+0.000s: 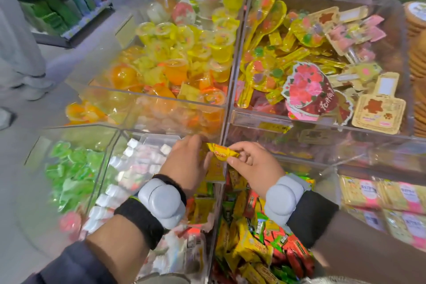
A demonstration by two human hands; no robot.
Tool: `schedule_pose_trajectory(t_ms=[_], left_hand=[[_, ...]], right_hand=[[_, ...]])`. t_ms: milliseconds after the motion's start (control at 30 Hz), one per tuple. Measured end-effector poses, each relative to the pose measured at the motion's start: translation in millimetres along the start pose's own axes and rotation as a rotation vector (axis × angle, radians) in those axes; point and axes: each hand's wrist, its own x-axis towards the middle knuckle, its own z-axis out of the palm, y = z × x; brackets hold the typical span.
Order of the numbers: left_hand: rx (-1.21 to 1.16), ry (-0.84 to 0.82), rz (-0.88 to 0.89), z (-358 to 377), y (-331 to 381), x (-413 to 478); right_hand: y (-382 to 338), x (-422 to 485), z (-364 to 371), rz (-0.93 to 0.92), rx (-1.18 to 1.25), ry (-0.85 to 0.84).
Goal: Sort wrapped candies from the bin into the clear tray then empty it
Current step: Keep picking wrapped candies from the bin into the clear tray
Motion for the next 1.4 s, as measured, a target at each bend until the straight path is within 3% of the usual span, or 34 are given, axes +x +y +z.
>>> schedule_pose_trajectory(t_ms=[300, 533, 733, 1033, 1167, 1400], left_hand=[[0.102, 0.016, -0.177, -9.6, -25.0, 1.3], [0.122, 0.022, -0.180, -3.2, -35.4, 1.2], [0.166, 0.024, -0.144, 3.3, -36.2, 1.8], [0.239, -0.074, 0.096, 24.6, -23.4, -13.9], [0.312, -0.131, 0.113, 38.4, -29.2, -16.7], [0.408, -0.088, 0.127, 52.0, -35.4, -23.1]], right_hand=[[-14.9, 10.5, 22.7, -0.038, -0.037, -0.074], [-11.9, 8.1, 28.5, -0.082, -0.072, -0.130], [-6.7, 8.2, 29.4, -0.093, -0.107, -0.161], [-0.2, 4.4, 27.2, -0.080, -0.096, -0.111], [6.0, 1.0, 25.6, -0.065, -0.088, -0.124], [15.8, -7.0, 25.7, -0.134, -0.197, -0.144]])
